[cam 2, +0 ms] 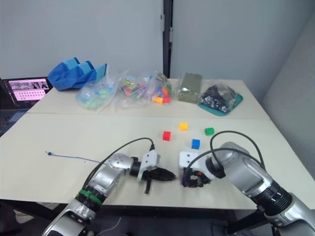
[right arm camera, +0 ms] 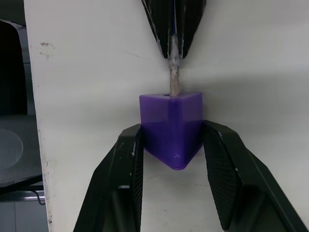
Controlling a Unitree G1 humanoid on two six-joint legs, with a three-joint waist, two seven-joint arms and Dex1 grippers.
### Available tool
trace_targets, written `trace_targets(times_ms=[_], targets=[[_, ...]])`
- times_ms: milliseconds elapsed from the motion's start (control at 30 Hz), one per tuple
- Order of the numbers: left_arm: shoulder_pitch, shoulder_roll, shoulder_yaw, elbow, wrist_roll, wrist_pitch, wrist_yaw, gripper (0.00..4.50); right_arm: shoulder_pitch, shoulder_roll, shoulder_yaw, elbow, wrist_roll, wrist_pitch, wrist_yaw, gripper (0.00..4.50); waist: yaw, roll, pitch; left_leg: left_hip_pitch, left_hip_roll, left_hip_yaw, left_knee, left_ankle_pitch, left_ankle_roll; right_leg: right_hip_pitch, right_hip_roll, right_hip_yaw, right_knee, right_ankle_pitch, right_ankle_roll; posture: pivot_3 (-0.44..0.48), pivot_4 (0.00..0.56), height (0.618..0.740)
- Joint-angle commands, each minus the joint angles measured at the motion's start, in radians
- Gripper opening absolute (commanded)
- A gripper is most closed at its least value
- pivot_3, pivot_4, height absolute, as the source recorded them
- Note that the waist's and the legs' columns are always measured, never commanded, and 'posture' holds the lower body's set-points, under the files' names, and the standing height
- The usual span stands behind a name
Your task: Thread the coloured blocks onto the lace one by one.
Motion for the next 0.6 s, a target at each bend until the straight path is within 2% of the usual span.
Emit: trace_targets(times_ms=[33, 300, 467, 600], targets=[[-0.026, -0.021, -0.022, -0.016, 0.001, -0.001, -0.013, 0.00, -0.007, 0.019, 0.024, -0.021, 0.014, 0.004, 0.001, 1.27, -0.003, 0.000, 0.000, 0.000, 0.000, 0.000, 0.000, 0.000, 0.000, 0.000, 0.000, 0.000, 0.000, 0.000, 0.000, 0.000, 0.150, 0.740], [-0.052, -0.035, -0.026, 0.003, 0.024, -0.004, 0.012, 0.00, -0.018, 0.029, 0.022, -0.006, 0.012, -0.001, -0.006, 1.27, -0.003, 0.000, 0.000, 0.000, 0.000, 0.000, 0.000, 0.000, 0.000, 0.000, 0.000, 0.000, 0.000, 0.000, 0.000, 0.000, 0.150, 0.740], [-0.063, 0.055, 0.002, -0.019, 0.026, -0.027, -0.039, 1.65, -0.031, 0.022, 0.022, 0.022, 0.006, -0.024, -0.003, 1.27, -0.012, 0.000, 0.000, 0.001, 0.000, 0.000, 0.000, 0.000, 0.000, 0.001, 0.000, 0.000, 0.000, 0.000, 0.000, 0.000, 0.150, 0.740], [-0.055, 0.116, -0.001, -0.035, 0.032, -0.046, -0.073, 1.67, -0.040, 0.021, 0.025, 0.041, 0.004, -0.039, -0.002, 1.27, -0.016, 0.000, 0.000, 0.001, 0.000, 0.000, 0.000, 0.000, 0.000, 0.001, 0.000, 0.000, 0.000, 0.000, 0.000, 0.000, 0.150, 0.740]])
